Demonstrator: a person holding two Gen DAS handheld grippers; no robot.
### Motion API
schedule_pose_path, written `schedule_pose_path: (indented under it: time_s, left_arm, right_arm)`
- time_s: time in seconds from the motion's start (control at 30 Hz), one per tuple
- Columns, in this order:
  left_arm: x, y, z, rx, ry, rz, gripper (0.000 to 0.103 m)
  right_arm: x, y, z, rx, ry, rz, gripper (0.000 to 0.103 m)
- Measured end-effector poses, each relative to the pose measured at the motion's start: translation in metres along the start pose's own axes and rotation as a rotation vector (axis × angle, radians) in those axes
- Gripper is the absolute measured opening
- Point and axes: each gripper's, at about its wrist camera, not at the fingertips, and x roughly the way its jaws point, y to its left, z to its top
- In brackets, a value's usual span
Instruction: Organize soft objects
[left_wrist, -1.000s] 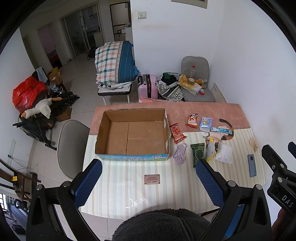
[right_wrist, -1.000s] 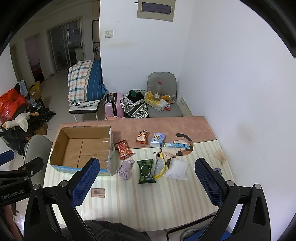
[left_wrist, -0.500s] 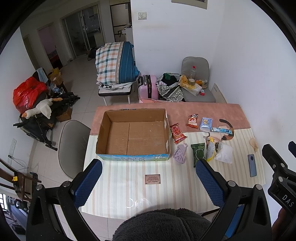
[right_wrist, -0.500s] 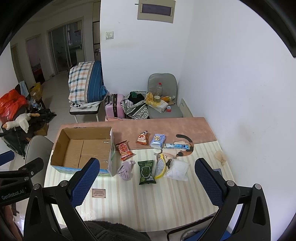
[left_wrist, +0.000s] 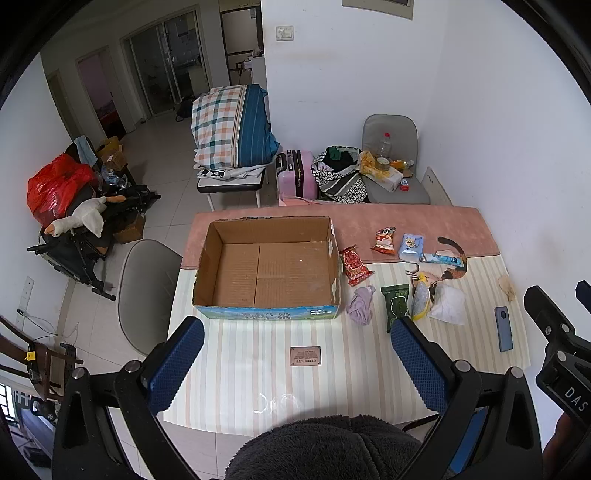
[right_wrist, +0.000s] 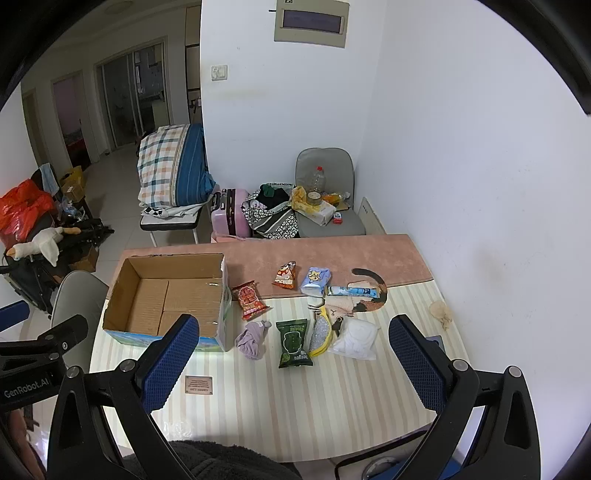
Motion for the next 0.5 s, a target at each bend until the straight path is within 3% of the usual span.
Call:
schedule_pose_path:
  time_s: [0.5]
  left_arm:
    - [-0.007,0.005,0.003,0.003,0.002,-0.004,0.103]
  right_arm:
    - [-0.010,0.002,0.001,0.002,-0.008,0.010,0.103]
